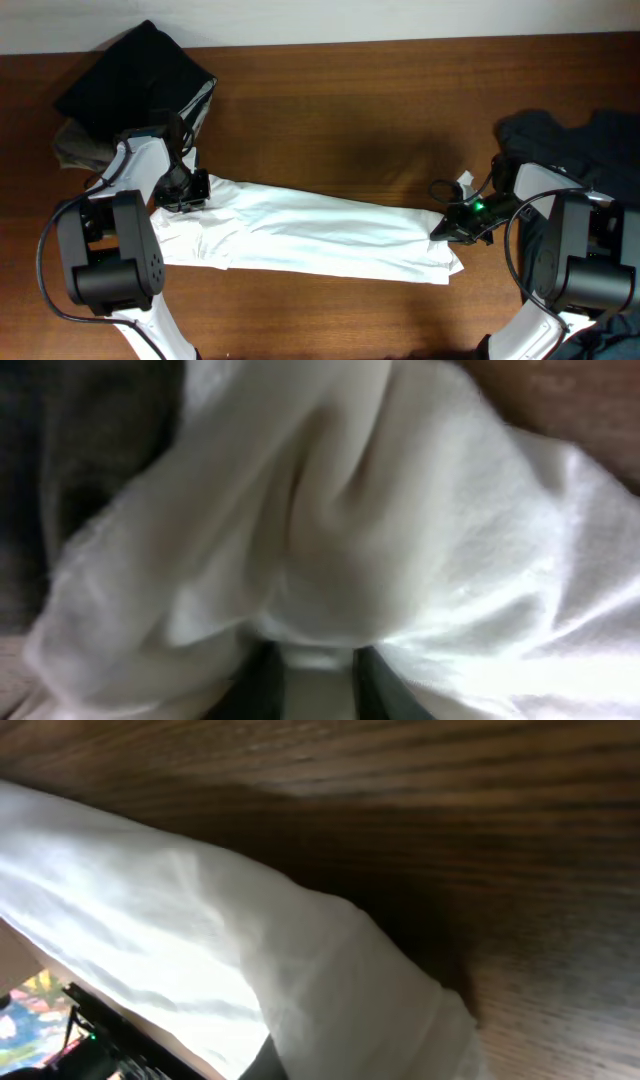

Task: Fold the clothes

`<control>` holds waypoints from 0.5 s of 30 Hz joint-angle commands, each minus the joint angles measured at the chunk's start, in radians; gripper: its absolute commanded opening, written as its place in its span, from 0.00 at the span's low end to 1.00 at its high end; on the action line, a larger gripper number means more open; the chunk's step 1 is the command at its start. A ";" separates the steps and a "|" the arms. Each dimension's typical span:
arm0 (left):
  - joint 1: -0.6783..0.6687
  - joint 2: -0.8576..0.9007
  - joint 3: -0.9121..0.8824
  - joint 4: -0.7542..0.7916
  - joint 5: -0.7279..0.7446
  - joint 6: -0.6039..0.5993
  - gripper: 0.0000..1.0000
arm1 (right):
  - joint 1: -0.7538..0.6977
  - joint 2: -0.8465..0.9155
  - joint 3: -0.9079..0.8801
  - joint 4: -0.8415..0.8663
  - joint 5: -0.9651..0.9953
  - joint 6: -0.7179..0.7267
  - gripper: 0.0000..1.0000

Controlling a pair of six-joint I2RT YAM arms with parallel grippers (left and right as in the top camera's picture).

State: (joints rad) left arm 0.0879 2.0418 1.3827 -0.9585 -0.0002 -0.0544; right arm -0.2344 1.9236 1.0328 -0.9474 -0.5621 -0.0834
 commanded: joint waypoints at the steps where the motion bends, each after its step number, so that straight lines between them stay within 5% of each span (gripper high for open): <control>1: 0.000 -0.019 0.051 -0.016 0.075 0.002 0.18 | -0.038 -0.011 0.057 -0.035 0.125 -0.005 0.04; 10: 0.000 -0.212 0.243 -0.098 0.117 0.033 0.32 | -0.173 -0.102 0.535 -0.280 0.295 0.110 0.04; 15: 0.000 -0.270 0.245 -0.098 0.117 0.032 0.35 | -0.080 -0.102 0.643 -0.348 0.248 0.132 0.04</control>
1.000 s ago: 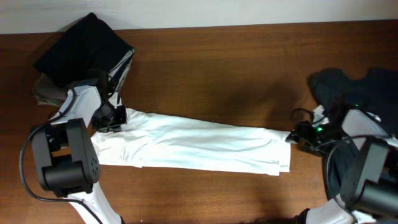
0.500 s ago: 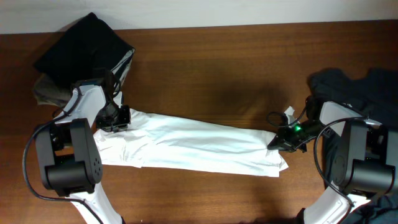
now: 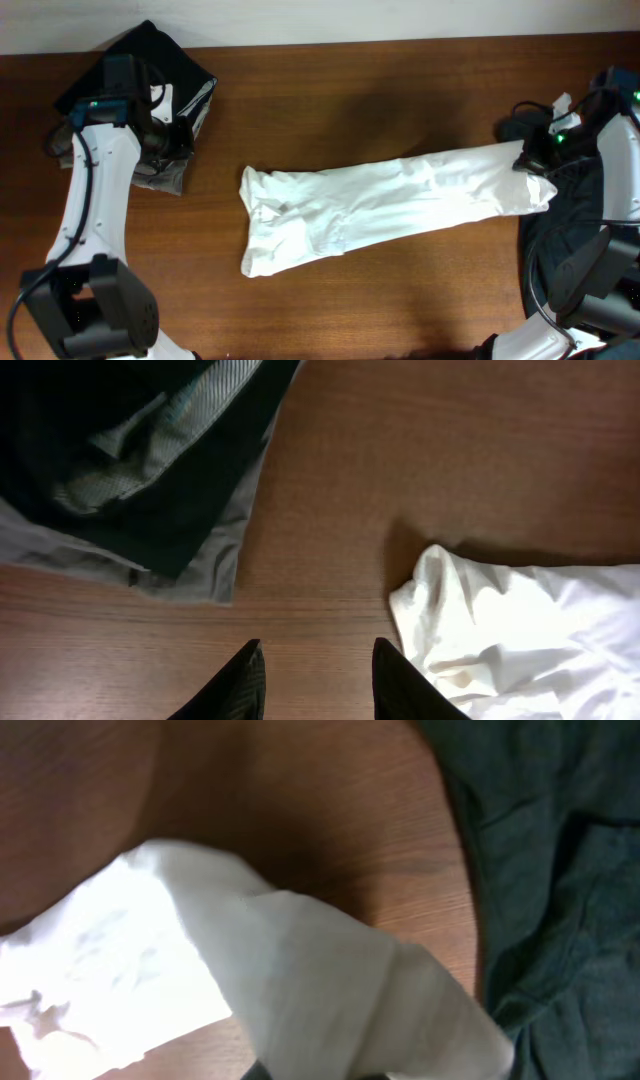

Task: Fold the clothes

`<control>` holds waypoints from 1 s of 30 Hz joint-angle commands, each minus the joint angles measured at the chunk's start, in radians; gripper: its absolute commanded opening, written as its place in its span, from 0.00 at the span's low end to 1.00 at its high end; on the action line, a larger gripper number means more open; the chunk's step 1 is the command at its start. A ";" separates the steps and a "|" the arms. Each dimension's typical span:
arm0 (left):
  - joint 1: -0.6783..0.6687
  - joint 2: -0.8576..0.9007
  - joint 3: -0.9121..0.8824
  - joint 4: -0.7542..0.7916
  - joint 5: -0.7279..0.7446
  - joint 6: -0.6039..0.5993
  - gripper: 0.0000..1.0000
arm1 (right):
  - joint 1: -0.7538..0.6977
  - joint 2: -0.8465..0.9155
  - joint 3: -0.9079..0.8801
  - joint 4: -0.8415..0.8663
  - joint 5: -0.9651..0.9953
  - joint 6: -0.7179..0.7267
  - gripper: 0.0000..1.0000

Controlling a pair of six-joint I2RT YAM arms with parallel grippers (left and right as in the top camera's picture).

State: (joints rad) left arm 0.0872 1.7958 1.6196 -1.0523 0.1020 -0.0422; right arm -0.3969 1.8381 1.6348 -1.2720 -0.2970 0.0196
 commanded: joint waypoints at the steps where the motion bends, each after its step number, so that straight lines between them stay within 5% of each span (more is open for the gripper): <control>1: 0.000 -0.026 0.008 -0.005 0.015 0.020 0.35 | 0.122 -0.016 0.040 -0.023 -0.037 0.050 0.04; 8: 0.000 -0.026 0.008 -0.021 0.015 0.020 0.35 | 0.460 0.024 0.037 0.079 -0.003 0.295 0.04; 15: 0.000 -0.026 0.008 -0.037 0.015 0.020 0.35 | 0.669 0.137 0.037 0.146 0.047 0.390 0.04; 18: 0.000 -0.026 0.008 -0.038 0.015 0.020 0.36 | 0.699 0.169 0.037 0.154 0.048 0.409 0.07; 21: 0.000 -0.026 0.008 -0.039 0.015 0.020 0.36 | 0.698 0.179 0.037 0.157 0.047 0.408 0.42; 28: 0.000 -0.026 0.008 -0.042 0.015 0.020 0.36 | 0.591 0.093 0.051 0.135 0.043 0.351 0.47; 30: 0.000 -0.026 0.008 -0.045 0.024 0.024 0.36 | 0.547 0.097 0.050 0.108 0.045 0.351 0.36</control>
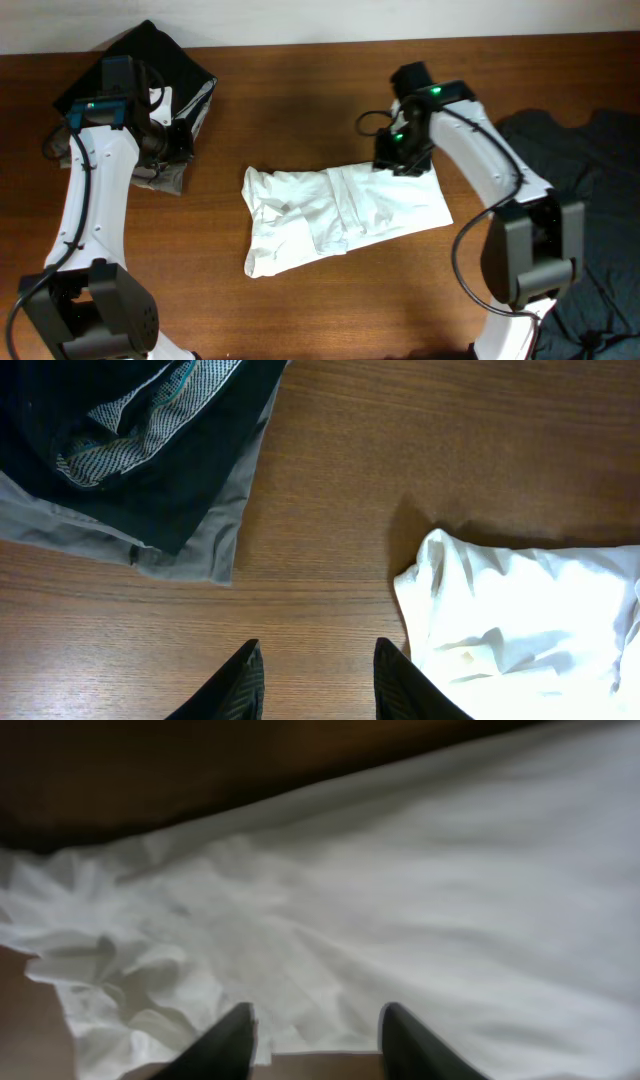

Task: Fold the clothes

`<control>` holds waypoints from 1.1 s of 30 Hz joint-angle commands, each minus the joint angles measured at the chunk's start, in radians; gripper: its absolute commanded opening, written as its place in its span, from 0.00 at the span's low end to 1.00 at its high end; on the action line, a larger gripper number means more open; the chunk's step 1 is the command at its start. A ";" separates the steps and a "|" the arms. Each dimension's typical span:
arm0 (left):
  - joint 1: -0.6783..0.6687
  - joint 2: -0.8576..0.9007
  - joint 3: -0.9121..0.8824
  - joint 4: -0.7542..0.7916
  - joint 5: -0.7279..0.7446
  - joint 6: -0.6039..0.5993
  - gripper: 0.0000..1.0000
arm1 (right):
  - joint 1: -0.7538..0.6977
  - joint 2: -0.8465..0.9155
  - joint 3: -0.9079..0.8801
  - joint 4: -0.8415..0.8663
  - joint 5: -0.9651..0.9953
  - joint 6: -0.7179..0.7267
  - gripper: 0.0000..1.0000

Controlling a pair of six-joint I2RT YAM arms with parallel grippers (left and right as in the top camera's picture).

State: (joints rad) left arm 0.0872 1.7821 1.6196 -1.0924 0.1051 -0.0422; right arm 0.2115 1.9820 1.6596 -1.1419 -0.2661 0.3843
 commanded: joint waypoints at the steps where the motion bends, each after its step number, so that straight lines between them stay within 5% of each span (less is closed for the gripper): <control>1: -0.001 -0.011 0.004 -0.005 0.047 0.046 0.36 | -0.075 -0.044 0.021 -0.029 0.010 -0.026 0.31; 4: 0.000 -0.011 -0.007 -0.021 0.119 0.058 0.44 | -0.070 -0.040 -0.041 -0.019 -0.060 -0.142 0.28; 12: -0.032 -0.010 -0.165 -0.035 0.267 0.058 0.56 | -0.010 -0.039 -0.380 0.185 -0.044 -0.114 0.25; 16: -0.072 -0.010 -0.310 0.073 0.351 0.056 0.72 | -0.009 -0.039 -0.416 0.203 -0.070 -0.115 0.25; 24: -0.117 -0.008 -0.609 0.383 0.412 -0.027 0.75 | -0.008 -0.039 -0.415 0.208 -0.082 -0.115 0.25; 33: -0.190 0.135 -0.629 0.488 0.476 -0.116 0.74 | -0.008 -0.039 -0.415 0.216 -0.082 -0.115 0.25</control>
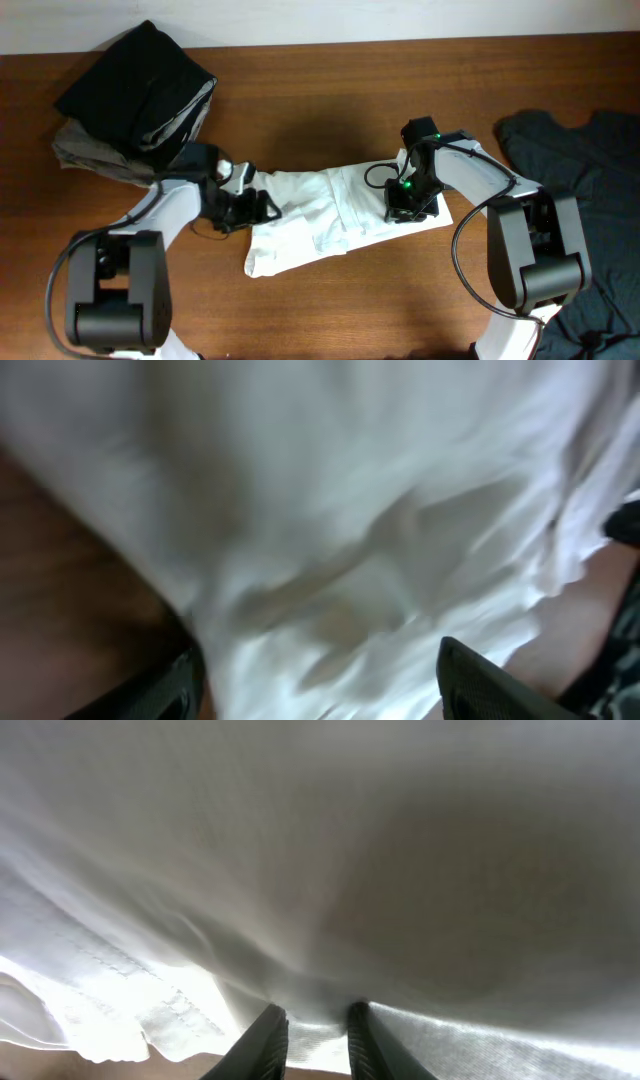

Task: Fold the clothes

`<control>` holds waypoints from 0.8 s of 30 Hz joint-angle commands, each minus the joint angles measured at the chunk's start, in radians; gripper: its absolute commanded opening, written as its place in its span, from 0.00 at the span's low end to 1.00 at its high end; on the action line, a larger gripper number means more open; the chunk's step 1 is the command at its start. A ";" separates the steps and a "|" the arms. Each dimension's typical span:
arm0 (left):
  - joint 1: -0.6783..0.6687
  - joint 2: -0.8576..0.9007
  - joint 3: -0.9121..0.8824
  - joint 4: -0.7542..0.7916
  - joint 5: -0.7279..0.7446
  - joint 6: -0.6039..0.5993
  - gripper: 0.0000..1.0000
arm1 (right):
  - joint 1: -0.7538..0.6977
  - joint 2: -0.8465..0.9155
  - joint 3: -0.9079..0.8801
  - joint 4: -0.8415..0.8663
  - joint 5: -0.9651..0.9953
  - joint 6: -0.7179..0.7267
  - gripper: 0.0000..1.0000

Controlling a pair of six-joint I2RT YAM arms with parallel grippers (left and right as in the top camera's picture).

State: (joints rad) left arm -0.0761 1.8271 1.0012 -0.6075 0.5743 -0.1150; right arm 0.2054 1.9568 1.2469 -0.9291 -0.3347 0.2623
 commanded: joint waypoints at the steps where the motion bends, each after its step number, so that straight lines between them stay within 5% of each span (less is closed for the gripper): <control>1: -0.025 0.091 -0.006 0.003 0.006 -0.050 0.69 | -0.002 -0.014 -0.002 0.002 -0.013 0.007 0.24; 9: -0.006 0.091 0.014 0.027 0.005 -0.019 0.00 | -0.003 -0.014 -0.002 0.000 -0.013 0.007 0.23; 13: 0.077 0.089 0.098 -0.087 -0.031 0.021 0.00 | -0.006 -0.024 -0.002 -0.014 -0.012 0.003 0.20; 19: 0.225 0.089 0.497 -0.542 -0.226 0.213 0.00 | -0.031 -0.120 0.038 -0.051 -0.013 0.003 0.20; 24: 0.176 0.089 0.785 -0.693 -0.224 0.237 0.01 | -0.051 -0.165 0.091 -0.054 -0.013 0.004 0.21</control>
State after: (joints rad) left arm 0.1543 1.9244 1.6512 -1.2682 0.3767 0.0616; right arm 0.1661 1.8317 1.2938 -0.9836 -0.3416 0.2626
